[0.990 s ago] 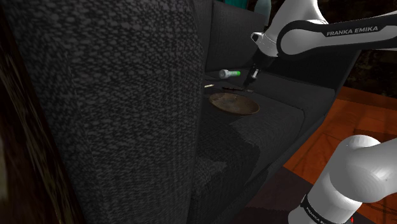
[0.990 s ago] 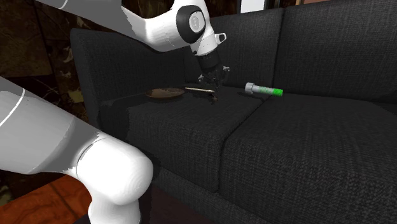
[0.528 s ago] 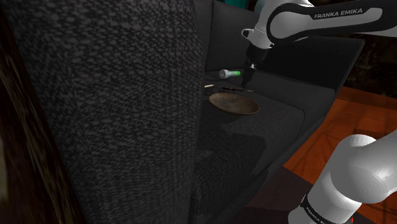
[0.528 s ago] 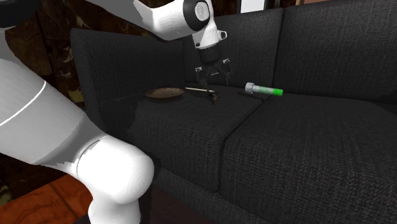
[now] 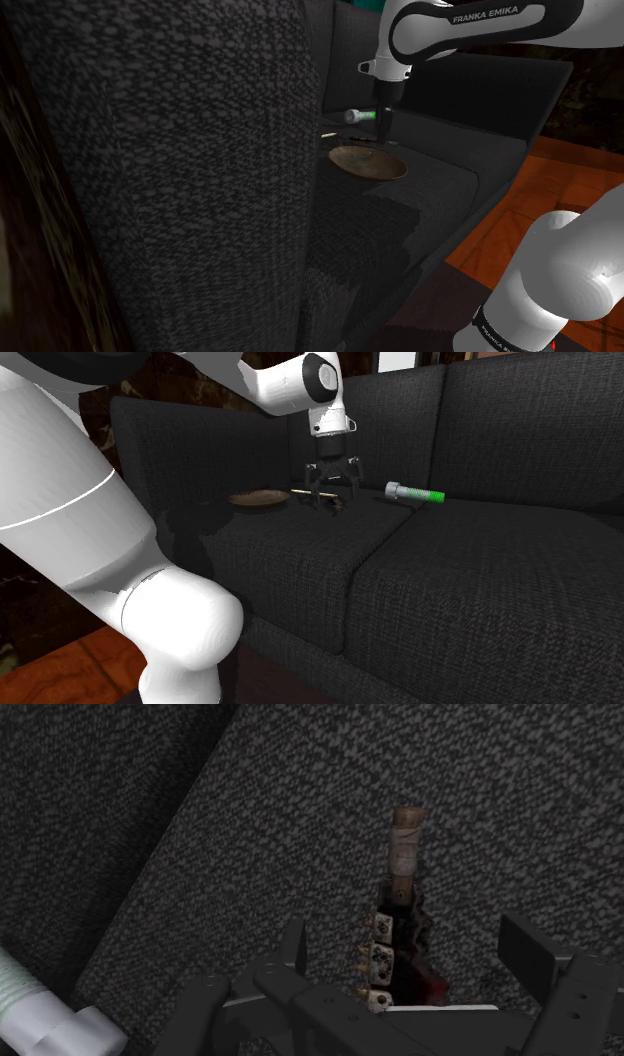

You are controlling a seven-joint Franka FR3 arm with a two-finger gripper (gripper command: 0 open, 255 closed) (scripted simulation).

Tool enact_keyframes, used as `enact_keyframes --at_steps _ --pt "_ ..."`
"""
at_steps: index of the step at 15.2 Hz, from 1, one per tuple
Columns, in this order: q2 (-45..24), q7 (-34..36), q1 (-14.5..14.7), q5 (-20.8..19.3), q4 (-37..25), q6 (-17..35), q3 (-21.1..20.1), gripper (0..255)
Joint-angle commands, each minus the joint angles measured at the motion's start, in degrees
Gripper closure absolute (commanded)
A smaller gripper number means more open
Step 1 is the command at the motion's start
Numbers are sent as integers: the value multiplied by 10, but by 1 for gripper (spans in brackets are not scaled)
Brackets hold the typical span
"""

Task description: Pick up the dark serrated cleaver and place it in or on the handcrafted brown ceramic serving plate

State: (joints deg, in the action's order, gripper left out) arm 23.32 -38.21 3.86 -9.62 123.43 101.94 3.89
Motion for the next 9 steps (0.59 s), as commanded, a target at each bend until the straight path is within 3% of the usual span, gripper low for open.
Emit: enact_keyframes --at_steps 1,8,9 --pt "-2 0 0 -1 10 11 1 0" --pt "-2 0 0 -1 10 11 1 0" --pt "-2 0 0 -1 10 11 1 255"
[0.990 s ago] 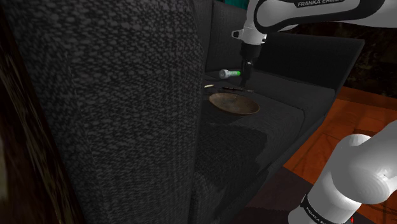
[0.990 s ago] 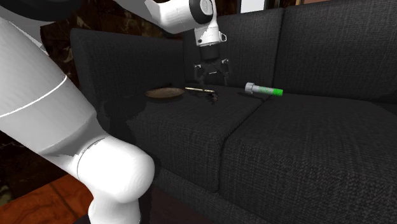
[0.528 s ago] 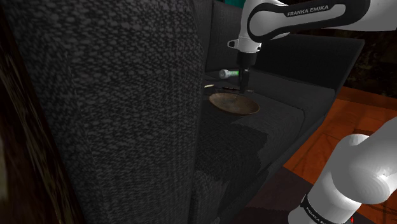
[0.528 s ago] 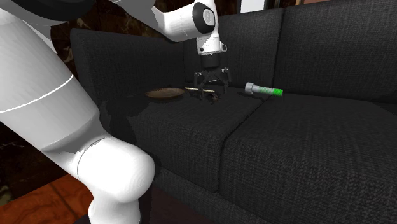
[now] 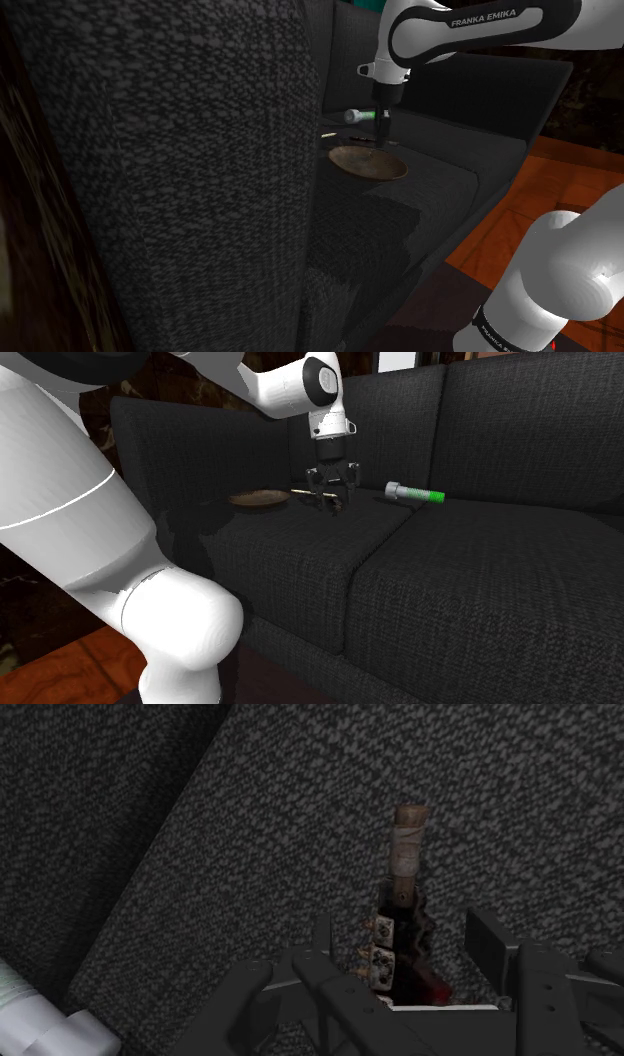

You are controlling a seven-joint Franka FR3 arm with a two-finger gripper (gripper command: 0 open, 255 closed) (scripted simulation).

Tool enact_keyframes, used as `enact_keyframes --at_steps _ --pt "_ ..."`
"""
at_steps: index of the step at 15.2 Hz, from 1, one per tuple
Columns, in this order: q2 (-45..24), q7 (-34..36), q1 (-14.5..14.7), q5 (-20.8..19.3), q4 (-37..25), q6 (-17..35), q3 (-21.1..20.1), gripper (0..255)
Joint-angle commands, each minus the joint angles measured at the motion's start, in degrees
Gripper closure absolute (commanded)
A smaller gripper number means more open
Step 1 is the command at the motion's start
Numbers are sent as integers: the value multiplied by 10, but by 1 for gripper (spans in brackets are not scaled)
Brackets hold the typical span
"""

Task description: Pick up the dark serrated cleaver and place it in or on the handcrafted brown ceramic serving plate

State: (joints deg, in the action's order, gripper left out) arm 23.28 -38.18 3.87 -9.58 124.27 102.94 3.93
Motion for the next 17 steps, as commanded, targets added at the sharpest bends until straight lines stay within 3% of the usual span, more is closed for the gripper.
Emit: enact_keyframes --at_steps 1,9,17 --pt "-1 0 0 -1 1 1 1 255" --pt "-1 0 -1 -1 1 1 0 255" --pt "-6 -8 0 2 -65 -59 -2 255"
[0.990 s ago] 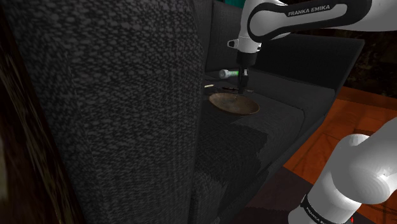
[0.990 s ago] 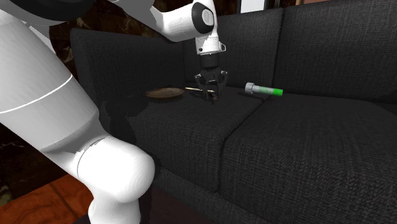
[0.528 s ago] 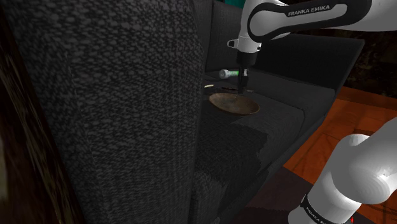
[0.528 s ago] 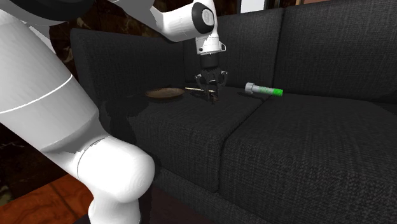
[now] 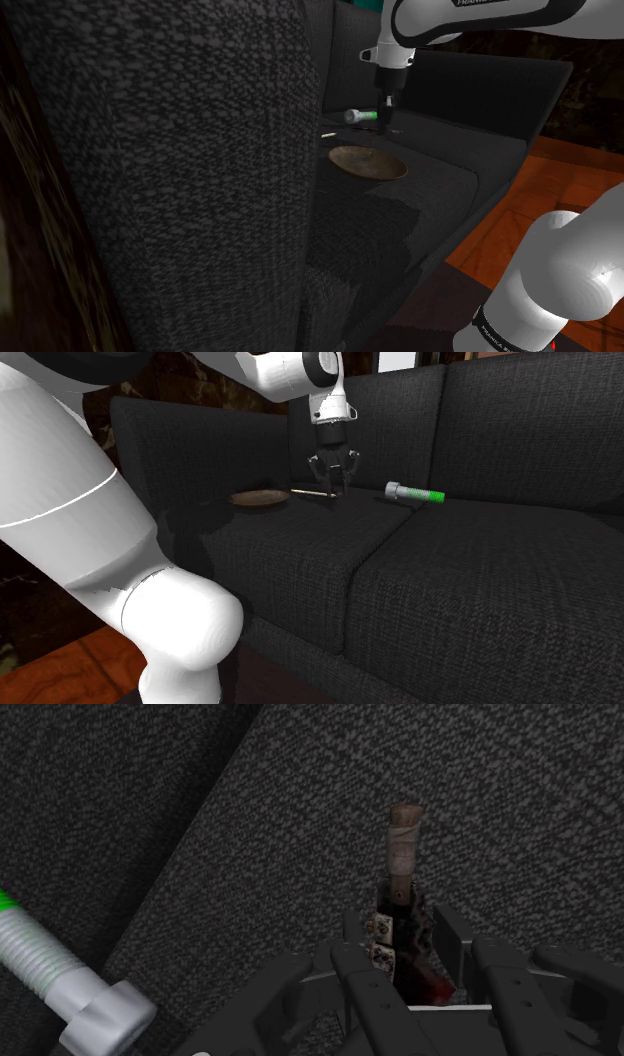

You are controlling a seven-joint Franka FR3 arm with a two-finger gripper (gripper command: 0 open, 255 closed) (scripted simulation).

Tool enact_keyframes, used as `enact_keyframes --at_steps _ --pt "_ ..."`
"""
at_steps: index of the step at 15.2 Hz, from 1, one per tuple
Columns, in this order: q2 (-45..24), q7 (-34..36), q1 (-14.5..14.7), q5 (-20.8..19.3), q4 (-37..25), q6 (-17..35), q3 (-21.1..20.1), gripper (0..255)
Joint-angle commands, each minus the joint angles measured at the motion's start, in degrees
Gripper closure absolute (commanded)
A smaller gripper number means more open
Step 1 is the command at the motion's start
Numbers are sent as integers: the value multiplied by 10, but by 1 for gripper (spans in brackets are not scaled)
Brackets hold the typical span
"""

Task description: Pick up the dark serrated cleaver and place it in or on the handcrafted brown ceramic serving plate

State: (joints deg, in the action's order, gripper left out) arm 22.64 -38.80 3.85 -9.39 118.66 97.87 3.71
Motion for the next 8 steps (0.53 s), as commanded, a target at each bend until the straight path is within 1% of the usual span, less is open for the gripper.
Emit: enact_keyframes --at_steps 1,8 --pt "-1 -3 0 0 -17 -16 0 255" --pt "-13 -10 0 2 -82 -69 -2 255"
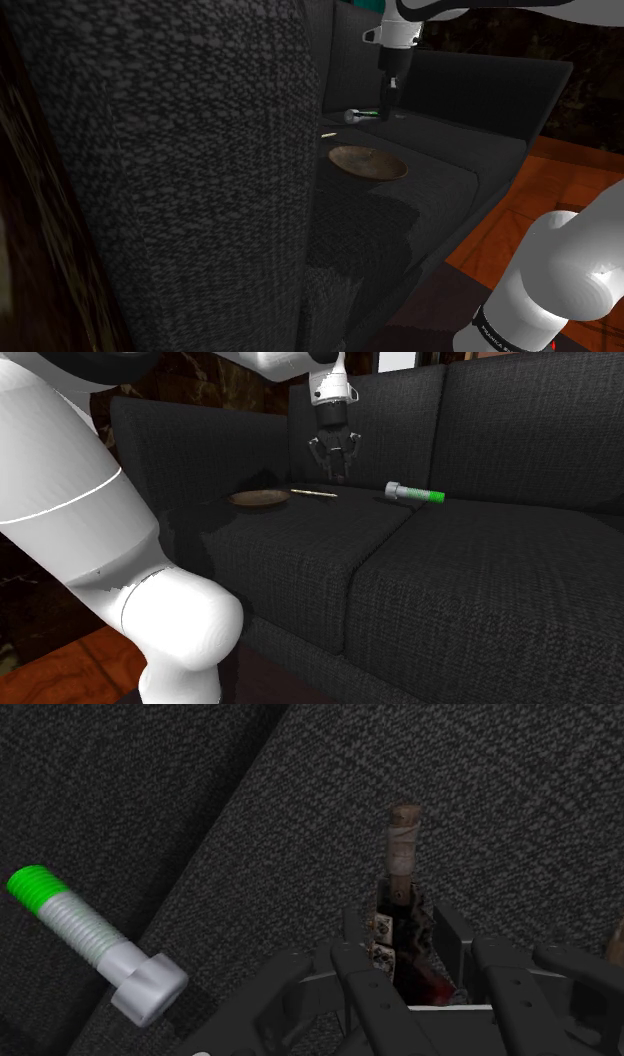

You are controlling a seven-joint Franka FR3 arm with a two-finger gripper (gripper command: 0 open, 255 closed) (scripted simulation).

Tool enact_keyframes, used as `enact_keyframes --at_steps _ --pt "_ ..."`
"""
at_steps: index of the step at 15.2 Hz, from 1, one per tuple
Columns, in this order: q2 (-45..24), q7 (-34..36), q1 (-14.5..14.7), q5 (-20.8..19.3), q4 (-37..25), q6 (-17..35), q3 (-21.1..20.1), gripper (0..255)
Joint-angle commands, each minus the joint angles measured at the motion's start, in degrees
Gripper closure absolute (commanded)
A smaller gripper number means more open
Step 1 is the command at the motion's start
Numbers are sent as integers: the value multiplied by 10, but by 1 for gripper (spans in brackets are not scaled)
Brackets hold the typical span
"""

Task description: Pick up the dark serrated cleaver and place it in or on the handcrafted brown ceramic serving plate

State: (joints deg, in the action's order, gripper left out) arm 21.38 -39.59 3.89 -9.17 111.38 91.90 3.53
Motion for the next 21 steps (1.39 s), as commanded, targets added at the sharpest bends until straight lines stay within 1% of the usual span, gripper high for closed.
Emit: enact_keyframes --at_steps 1,3,10,18,21 --pt "-2 -3 0 0 -19 -17 0 255" --pt "-6 -4 0 1 -34 -28 -1 255" --pt "63 81 29 25 13 -61 -65 255" --pt "106 179 60 68 28 -100 -143 255" --pt "115 181 62 69 59 -78 -143 255"
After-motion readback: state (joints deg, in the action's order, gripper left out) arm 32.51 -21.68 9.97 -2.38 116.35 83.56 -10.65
